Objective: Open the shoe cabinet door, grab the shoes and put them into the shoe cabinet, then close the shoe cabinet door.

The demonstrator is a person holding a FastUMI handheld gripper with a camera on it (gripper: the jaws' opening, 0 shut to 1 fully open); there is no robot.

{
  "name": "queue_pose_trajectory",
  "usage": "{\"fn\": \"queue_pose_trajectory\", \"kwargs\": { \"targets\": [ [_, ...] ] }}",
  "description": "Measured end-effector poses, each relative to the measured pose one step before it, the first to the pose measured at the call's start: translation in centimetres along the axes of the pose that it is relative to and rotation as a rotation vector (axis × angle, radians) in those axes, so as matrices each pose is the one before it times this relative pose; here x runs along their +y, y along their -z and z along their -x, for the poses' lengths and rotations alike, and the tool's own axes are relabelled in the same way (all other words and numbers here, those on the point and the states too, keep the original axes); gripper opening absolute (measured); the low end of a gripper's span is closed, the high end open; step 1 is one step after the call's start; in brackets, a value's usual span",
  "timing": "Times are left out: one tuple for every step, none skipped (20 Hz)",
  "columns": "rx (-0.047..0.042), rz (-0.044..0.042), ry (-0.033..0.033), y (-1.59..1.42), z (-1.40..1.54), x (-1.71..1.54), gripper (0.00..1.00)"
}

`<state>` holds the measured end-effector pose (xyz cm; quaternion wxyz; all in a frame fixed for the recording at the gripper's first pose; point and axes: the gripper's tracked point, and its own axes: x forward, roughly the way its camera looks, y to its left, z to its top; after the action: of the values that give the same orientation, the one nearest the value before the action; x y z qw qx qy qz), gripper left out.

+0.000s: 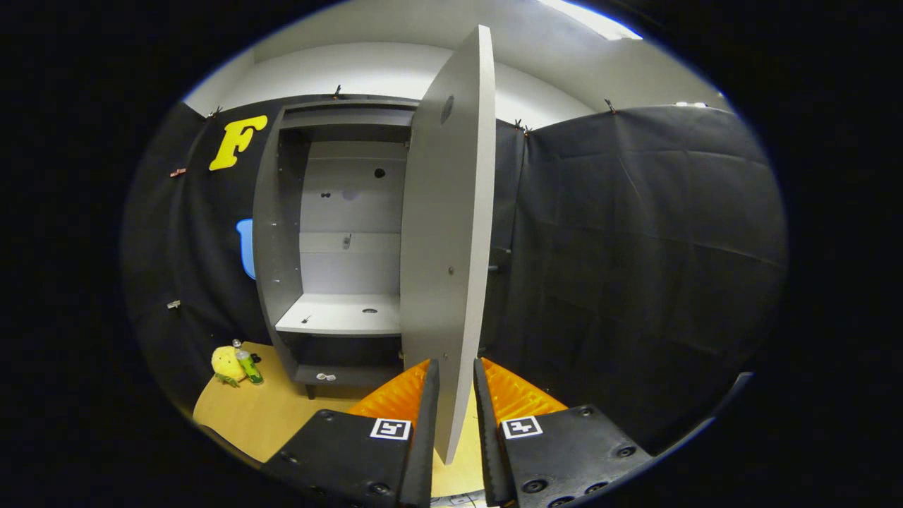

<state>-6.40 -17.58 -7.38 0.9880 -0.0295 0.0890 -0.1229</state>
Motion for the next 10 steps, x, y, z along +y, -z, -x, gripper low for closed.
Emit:
{"fn": "queue_pose_trajectory", "kwargs": {
  "targets": [
    [0.01773,-0.00591,-0.02815,1.165,-0.209,1.162,0.32],
    [0.02027,-0.00576,-0.03371,1.240,-0.373,1.316,0.32],
    [0.02242,-0.00533,-0.03739,1.383,-0.512,1.445,0.32],
    [0.02457,-0.00662,-0.03640,1.548,-0.523,1.383,0.32],
    [0.02667,-0.00315,-0.03101,1.594,-0.740,0.953,0.32],
    [0.02832,0.00038,-0.02569,1.735,-0.779,1.089,0.32],
    [0.02768,0.00014,-0.02523,1.642,-0.907,1.080,0.32],
    [0.02168,-0.00562,-0.02339,1.465,-0.820,0.988,0.32],
    [0.01669,-0.00547,-0.01935,1.250,-0.904,0.843,0.32],
    [0.01588,-0.00181,-0.01540,1.377,-0.838,0.806,0.32]
  ]
}}
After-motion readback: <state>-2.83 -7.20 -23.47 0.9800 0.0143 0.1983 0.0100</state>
